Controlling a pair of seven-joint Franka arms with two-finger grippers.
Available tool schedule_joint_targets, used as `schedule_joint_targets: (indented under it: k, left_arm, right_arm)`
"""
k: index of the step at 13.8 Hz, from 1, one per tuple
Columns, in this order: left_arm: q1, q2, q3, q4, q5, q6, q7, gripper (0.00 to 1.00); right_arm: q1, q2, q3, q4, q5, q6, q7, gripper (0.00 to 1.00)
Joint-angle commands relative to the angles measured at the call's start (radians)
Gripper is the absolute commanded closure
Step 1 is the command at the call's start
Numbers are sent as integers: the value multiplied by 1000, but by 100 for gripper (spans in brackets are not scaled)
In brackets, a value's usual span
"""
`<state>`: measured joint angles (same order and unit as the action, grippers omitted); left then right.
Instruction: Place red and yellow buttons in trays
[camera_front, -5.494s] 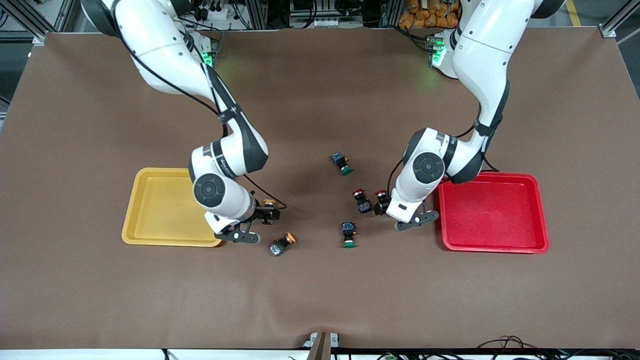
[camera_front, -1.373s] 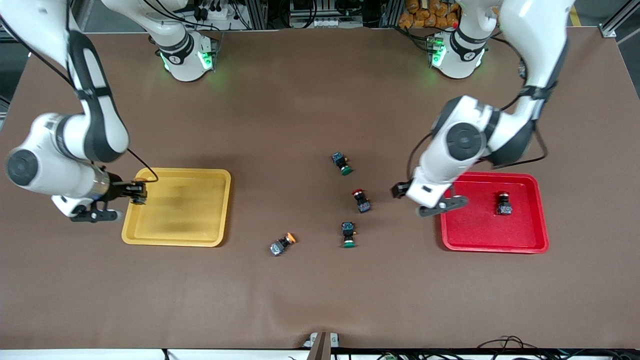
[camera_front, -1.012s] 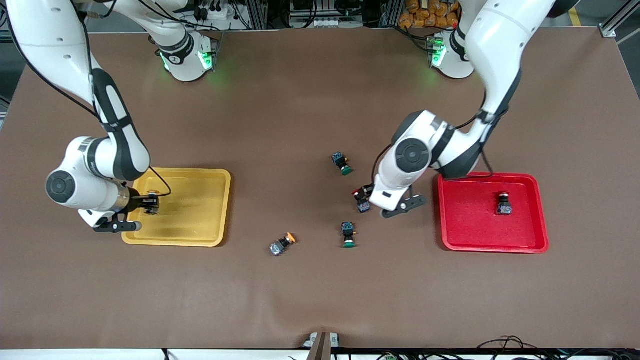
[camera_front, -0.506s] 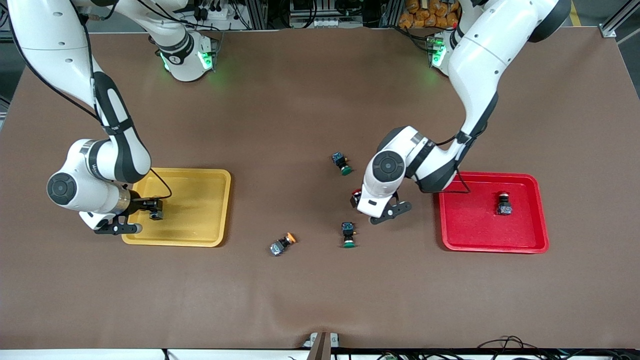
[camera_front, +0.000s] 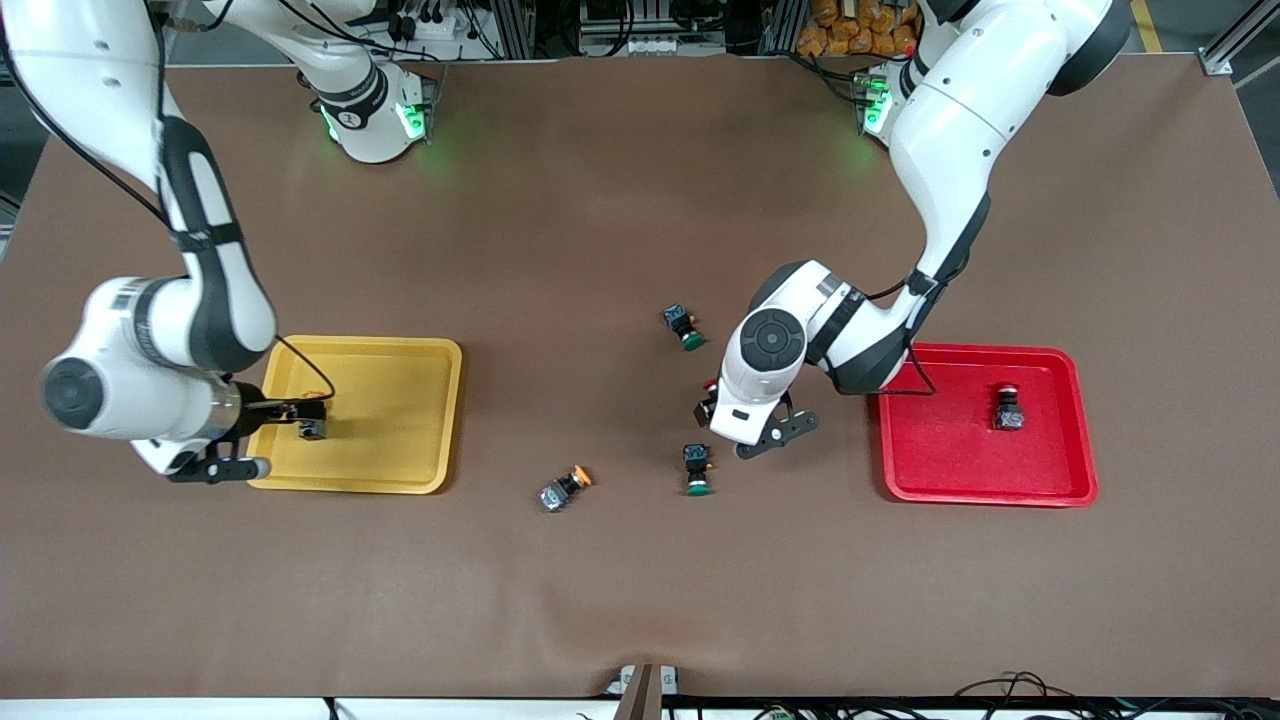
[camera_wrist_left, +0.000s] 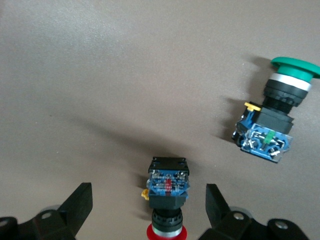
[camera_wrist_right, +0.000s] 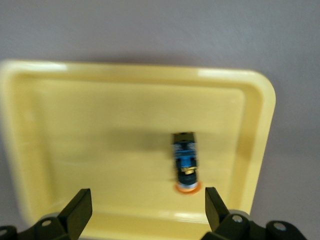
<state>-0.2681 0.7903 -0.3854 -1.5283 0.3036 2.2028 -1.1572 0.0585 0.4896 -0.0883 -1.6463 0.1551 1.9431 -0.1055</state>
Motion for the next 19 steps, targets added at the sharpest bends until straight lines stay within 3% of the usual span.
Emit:
schedule_joint_targets:
  k: [1,5,6,8,9,11,14,19]
  left_arm:
    - [-11,50,3,39,29,18,-22,0]
    - [-13,66,3,37,34,44,-18,0]
    - [-11,70,3,37,34,44,-10,20]
    - [-11,70,3,36,34,44,-4,73]
    - [-10,69,3,36,35,44,-5,86]
    - [-3,58,5,37,37,41,-9,100]
    - [26,15,5,39,58,-38,42,100]
    - [148,-91,2,22,69,-222,341,100]
  right_arm:
    - [26,9,-1,175,75,-122,82,0]
    - [104,18,-1,311,81,-202,260,0]
    - [133,26,-1,347,81,-210,311,0]
    - [210,49,-4,390,73,-204,403,0]
    - [249,81,-4,428,73,-196,473,0]
    - [325,182,-5,532,69,-144,620,0]
    - [394,265,-7,533,64,41,722,0]
    - [461,424,-11,533,28,310,979,0]
